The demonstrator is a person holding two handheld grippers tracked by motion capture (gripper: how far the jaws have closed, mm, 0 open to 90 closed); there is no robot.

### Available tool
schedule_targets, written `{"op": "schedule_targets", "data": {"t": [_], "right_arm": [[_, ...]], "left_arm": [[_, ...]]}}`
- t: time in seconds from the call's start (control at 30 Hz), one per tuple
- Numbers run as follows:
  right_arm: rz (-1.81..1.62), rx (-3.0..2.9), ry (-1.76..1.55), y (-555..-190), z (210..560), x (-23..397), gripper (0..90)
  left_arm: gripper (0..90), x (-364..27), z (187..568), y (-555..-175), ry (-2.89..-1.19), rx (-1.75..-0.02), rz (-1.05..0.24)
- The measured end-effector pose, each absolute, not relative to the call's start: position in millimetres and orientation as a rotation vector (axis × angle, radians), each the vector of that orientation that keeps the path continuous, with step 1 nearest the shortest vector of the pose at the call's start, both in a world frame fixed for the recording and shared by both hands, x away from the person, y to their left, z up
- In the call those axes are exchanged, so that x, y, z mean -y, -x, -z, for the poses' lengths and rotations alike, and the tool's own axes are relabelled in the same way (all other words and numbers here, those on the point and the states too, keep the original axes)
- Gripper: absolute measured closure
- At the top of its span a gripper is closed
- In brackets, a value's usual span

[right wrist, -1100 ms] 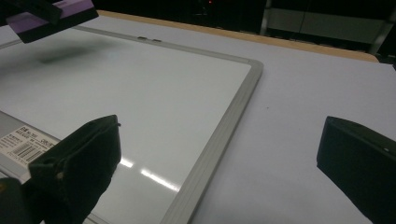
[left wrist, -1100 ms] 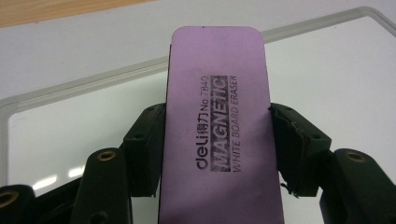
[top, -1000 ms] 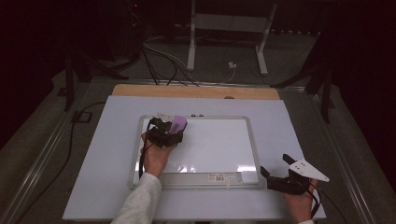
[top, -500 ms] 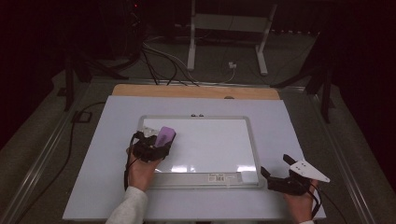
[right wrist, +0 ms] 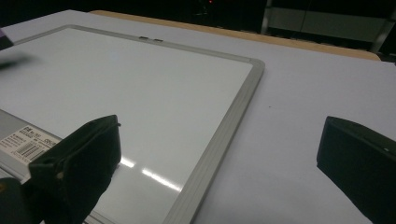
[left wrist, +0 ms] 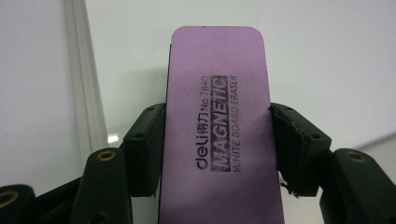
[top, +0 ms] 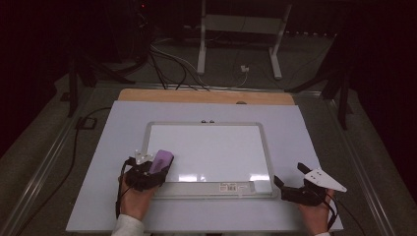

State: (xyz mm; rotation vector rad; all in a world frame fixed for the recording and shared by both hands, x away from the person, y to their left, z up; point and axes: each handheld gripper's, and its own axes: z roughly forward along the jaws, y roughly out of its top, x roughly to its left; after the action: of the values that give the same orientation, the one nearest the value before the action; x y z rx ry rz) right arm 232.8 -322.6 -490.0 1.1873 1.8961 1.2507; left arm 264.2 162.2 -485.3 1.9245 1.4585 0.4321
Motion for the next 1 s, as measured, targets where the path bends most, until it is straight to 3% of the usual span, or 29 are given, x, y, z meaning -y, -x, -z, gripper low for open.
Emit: {"op": "schedule_targets", "data": {"t": [0.37,0.67,0.77,1.0], "right_arm": [[-1.248,-1.903,-1.184,-232.6,490.3,320.1,0.2],[-1.247,-1.903,-1.183,-232.6,490.2,320.4,0.2],[-1.249,-1.900,-1.187,-232.5,490.1,321.1,0.2],[-1.247,-1.903,-1.183,-232.5,490.2,320.1,0.2]], "left_arm": [[40.5,-185.2,498.0,-256.8,-1.862,-1.514,-0.340],[23.7,-175.4,490.0,-253.0,-1.902,-1.429,-0.460],[24.0,-170.1,485.0,-248.6,-1.941,-1.353,-0.516],[31.4,-170.2,487.7,-248.7,-2.010,-1.318,-0.499]]}}
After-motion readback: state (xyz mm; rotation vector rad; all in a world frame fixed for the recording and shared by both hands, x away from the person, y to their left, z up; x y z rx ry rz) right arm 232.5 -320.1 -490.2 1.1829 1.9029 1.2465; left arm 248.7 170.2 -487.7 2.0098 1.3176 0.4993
